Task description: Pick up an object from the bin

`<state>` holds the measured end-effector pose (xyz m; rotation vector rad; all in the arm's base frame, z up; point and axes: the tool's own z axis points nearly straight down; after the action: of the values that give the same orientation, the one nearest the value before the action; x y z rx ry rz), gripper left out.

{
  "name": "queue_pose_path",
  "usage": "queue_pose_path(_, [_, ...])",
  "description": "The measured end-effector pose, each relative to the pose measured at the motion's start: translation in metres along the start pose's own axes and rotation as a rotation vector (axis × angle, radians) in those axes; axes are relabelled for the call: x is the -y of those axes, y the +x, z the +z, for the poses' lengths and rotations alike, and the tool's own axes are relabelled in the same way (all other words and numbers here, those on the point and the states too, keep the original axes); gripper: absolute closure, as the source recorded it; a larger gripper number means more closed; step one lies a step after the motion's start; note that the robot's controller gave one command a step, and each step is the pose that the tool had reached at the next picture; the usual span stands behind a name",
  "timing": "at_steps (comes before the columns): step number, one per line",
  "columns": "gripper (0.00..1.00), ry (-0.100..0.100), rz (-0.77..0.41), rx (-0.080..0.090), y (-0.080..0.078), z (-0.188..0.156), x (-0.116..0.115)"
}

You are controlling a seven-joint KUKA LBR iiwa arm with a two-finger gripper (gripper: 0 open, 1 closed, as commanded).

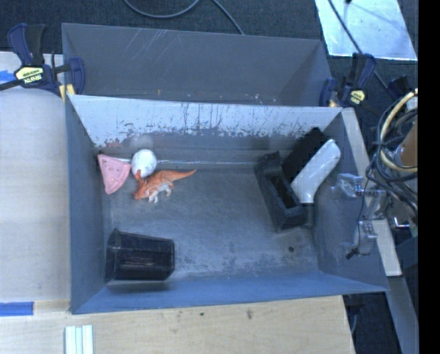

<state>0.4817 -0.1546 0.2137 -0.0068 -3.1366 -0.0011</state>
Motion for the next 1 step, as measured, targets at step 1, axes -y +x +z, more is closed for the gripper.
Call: queue_pose_path(1, [0.0, 0.002, -0.004, 0.008, -0.0015, -0.0044, -0.001])
